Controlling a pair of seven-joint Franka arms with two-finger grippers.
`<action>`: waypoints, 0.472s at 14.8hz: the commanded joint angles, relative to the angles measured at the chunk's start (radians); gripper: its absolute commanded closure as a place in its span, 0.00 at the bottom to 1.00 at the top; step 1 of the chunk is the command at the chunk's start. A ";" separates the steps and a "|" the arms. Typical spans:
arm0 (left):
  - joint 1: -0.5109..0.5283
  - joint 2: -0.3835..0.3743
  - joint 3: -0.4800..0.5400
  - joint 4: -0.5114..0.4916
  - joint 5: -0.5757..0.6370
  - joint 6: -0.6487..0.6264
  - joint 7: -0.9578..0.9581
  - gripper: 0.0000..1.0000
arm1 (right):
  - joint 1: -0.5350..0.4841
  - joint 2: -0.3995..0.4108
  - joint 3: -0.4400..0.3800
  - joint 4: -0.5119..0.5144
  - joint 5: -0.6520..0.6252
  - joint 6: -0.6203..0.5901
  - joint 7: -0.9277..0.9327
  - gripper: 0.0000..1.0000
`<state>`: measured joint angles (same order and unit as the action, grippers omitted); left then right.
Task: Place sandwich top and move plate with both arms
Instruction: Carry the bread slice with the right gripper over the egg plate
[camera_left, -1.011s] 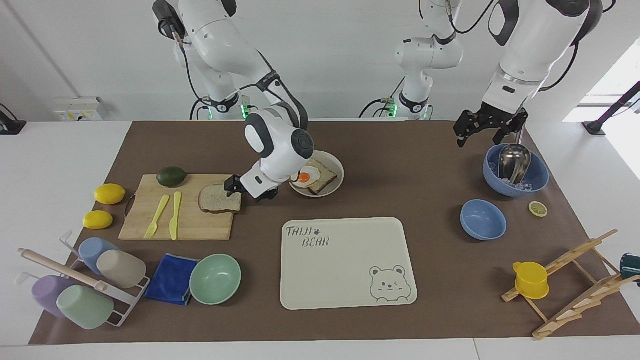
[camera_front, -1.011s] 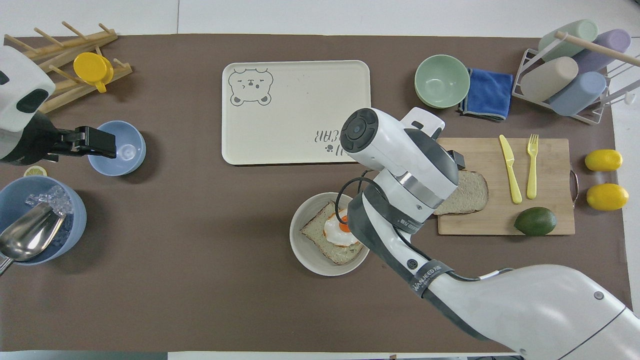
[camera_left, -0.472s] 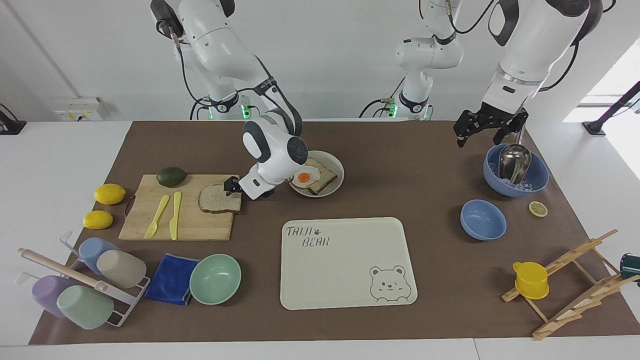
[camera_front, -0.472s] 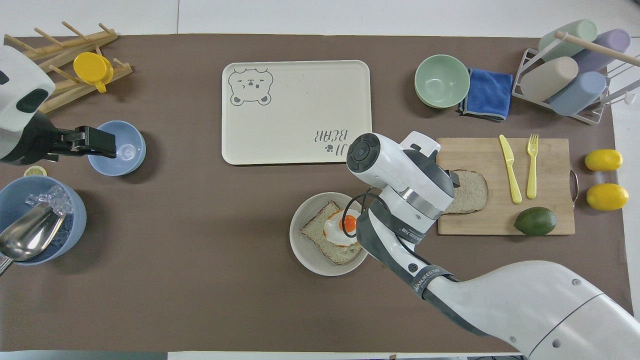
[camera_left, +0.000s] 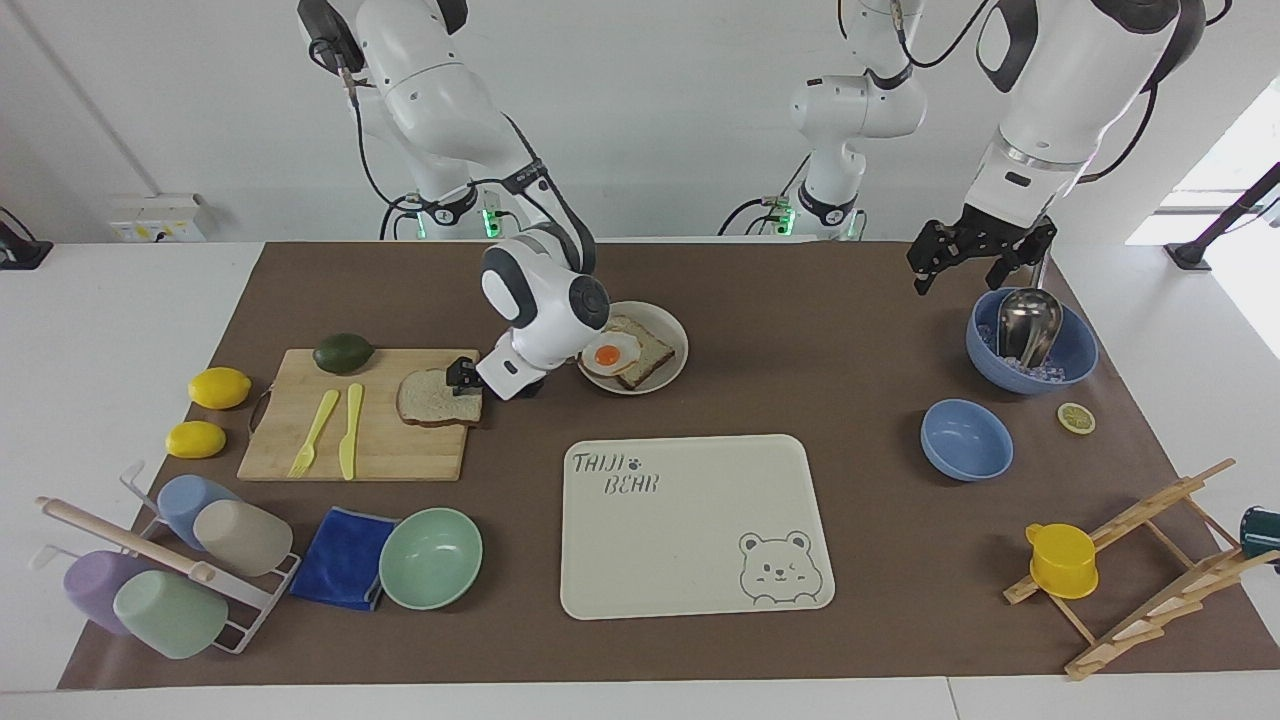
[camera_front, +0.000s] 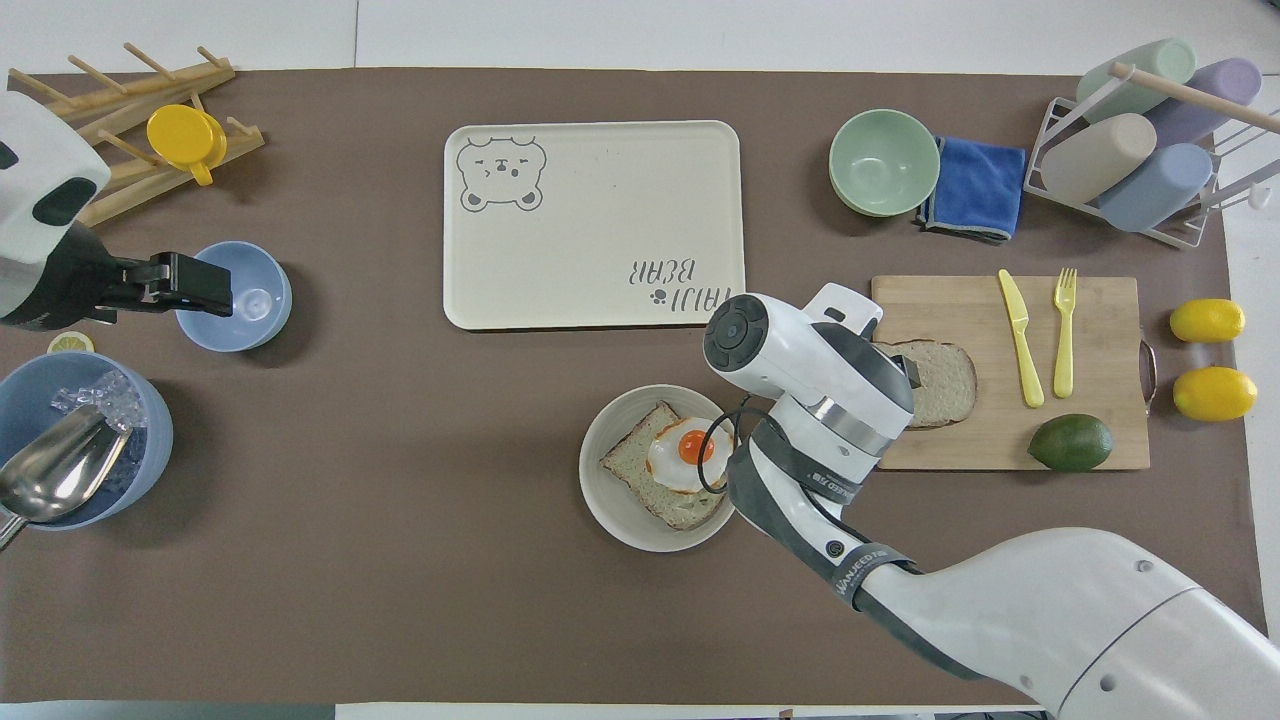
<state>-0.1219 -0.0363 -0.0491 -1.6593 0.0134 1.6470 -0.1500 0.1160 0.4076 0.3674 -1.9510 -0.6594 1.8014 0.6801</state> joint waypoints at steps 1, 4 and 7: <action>0.010 -0.014 -0.005 -0.016 0.008 -0.009 0.009 0.00 | -0.016 -0.020 0.010 -0.032 -0.028 -0.013 0.001 0.20; 0.010 -0.014 -0.005 -0.016 0.008 -0.009 0.009 0.00 | -0.009 -0.021 0.010 -0.026 -0.049 -0.046 0.001 0.36; 0.010 -0.014 -0.005 -0.016 0.008 -0.009 0.009 0.00 | 0.013 -0.021 0.012 -0.022 -0.049 -0.066 0.004 0.65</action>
<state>-0.1219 -0.0362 -0.0491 -1.6593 0.0134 1.6470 -0.1500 0.1250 0.4003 0.3696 -1.9525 -0.6901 1.7430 0.6800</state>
